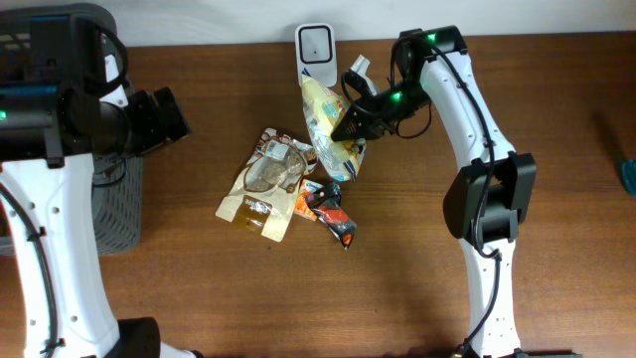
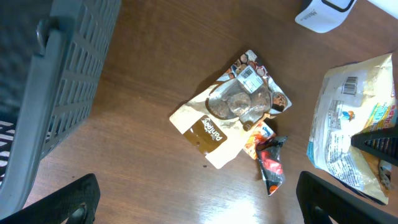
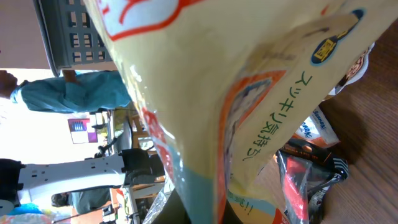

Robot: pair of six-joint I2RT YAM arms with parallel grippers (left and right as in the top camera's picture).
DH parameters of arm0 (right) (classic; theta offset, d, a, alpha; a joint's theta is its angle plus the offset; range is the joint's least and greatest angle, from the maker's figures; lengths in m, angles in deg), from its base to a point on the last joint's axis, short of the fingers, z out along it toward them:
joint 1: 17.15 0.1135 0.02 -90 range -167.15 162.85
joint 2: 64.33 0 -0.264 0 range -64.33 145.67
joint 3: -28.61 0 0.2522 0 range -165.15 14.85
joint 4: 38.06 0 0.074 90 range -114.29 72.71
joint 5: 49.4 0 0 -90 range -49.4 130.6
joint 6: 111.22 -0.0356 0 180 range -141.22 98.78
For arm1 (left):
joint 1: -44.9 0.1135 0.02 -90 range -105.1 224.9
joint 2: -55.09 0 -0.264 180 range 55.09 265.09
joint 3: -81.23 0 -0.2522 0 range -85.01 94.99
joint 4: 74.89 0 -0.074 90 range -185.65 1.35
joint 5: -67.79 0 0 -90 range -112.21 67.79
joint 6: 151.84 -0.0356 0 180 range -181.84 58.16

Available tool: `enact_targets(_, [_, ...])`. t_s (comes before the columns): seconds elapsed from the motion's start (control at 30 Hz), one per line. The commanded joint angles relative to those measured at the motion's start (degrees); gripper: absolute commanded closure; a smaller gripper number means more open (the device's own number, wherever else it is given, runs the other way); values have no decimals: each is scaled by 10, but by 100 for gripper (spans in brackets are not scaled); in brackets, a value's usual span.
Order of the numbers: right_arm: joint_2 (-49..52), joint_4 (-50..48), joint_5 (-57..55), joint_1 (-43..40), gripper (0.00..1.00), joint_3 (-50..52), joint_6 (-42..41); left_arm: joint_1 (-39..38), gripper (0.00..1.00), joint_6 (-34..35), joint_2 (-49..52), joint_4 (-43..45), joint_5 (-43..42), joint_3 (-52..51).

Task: Scan the item barcode
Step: 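Hold the yellow snack bag up to the white scanner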

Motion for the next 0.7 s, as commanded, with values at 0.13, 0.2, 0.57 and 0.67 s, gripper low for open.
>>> enact_targets(0.13, [-7,-179,-208,24,96,-13,-278,-2,1,6,-2,0,2,1])
enact_targets(0.2, [-7,-261,-411,45,96,-13,-367,-2,1,6,-2,0,2,1])
enact_targets(0.57, [-7,-522,-694,115,96,-13,-400,-2,1,6,-2,0,2,1])
enact_targets(0.67, [-3,-547,-710,134,96,-12,-400,-2,1,6,-2,0,2,1])
